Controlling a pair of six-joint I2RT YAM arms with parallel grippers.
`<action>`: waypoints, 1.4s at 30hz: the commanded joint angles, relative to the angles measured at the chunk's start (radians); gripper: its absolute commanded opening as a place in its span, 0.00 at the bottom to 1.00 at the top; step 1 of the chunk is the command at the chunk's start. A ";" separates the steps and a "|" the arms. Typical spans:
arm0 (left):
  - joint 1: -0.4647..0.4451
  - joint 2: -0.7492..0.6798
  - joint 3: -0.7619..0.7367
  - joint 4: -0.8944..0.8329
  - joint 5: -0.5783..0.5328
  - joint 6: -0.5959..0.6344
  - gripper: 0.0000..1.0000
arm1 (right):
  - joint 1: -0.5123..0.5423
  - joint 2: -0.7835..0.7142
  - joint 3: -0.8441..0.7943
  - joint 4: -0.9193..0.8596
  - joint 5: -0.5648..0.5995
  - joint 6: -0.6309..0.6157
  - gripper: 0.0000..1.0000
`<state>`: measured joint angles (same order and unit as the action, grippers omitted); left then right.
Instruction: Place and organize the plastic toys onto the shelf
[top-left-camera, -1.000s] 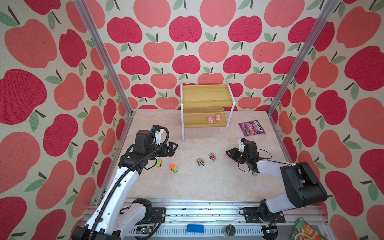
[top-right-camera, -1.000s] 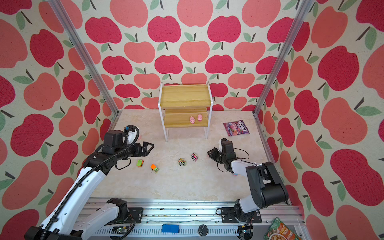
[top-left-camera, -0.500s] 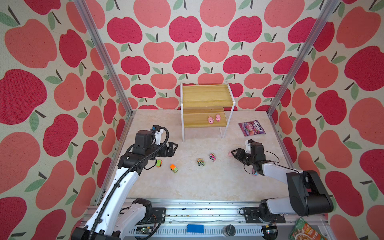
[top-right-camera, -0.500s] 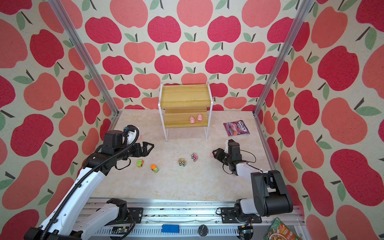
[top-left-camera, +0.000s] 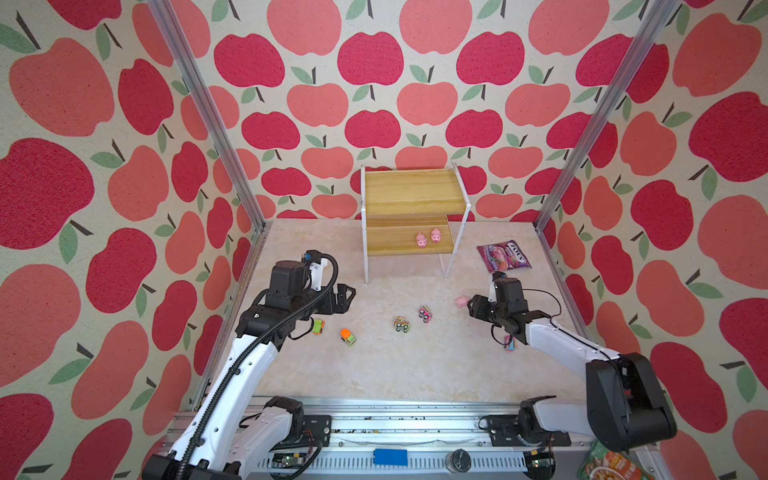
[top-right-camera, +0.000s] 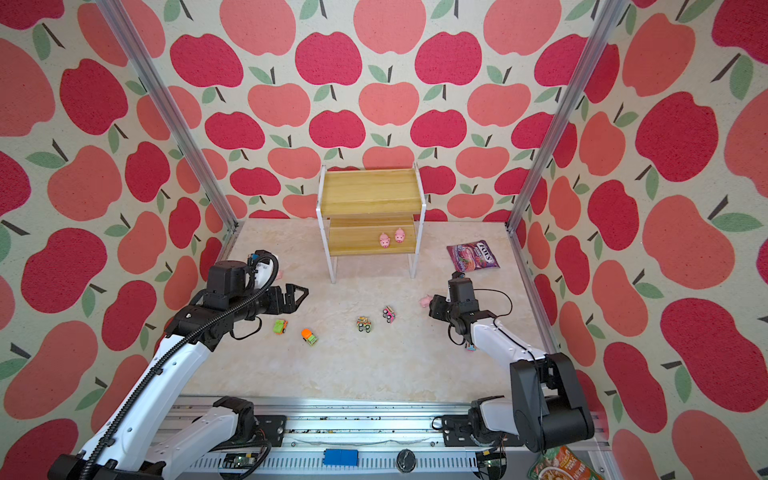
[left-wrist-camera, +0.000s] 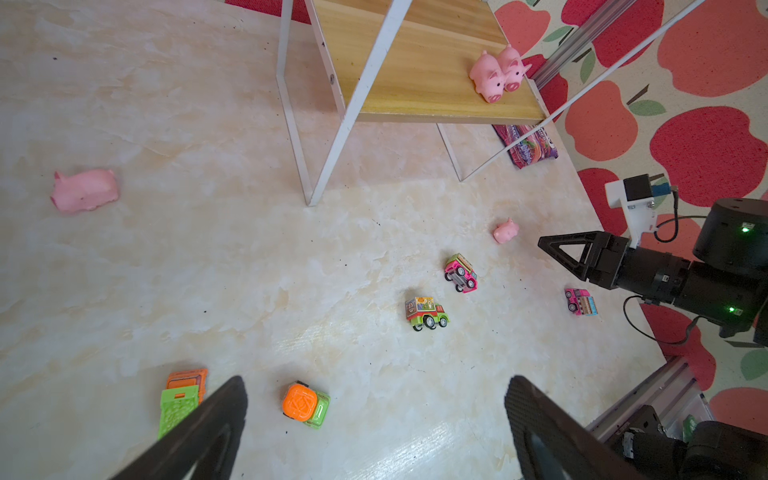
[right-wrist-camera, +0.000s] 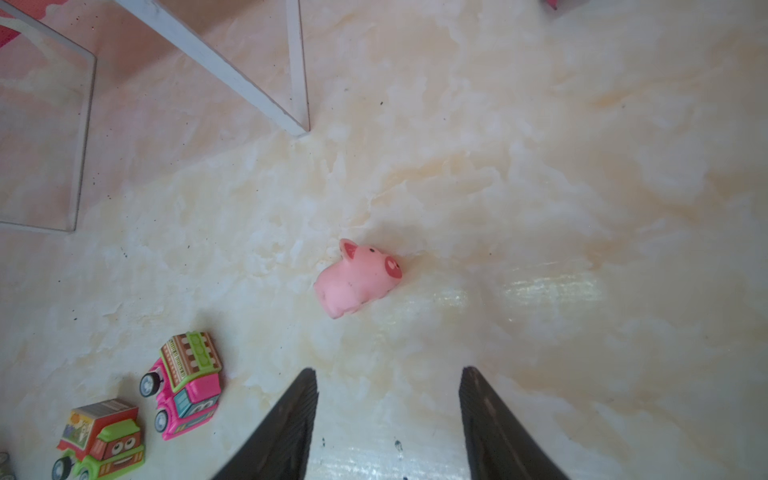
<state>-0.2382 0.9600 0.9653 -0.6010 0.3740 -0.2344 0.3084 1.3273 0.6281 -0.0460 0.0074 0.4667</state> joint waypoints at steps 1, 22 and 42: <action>-0.006 -0.001 -0.010 -0.004 0.002 0.006 0.99 | 0.008 0.049 0.070 -0.037 0.049 -0.094 0.58; -0.006 0.012 -0.010 -0.007 -0.006 0.011 0.99 | 0.094 0.302 0.215 -0.003 0.165 -0.149 0.34; -0.015 0.006 -0.012 -0.006 -0.004 0.009 0.99 | 0.189 0.123 -0.024 0.041 0.266 -0.074 0.23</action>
<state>-0.2478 0.9703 0.9653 -0.6014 0.3737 -0.2340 0.4862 1.4776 0.6312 0.0326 0.2638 0.3649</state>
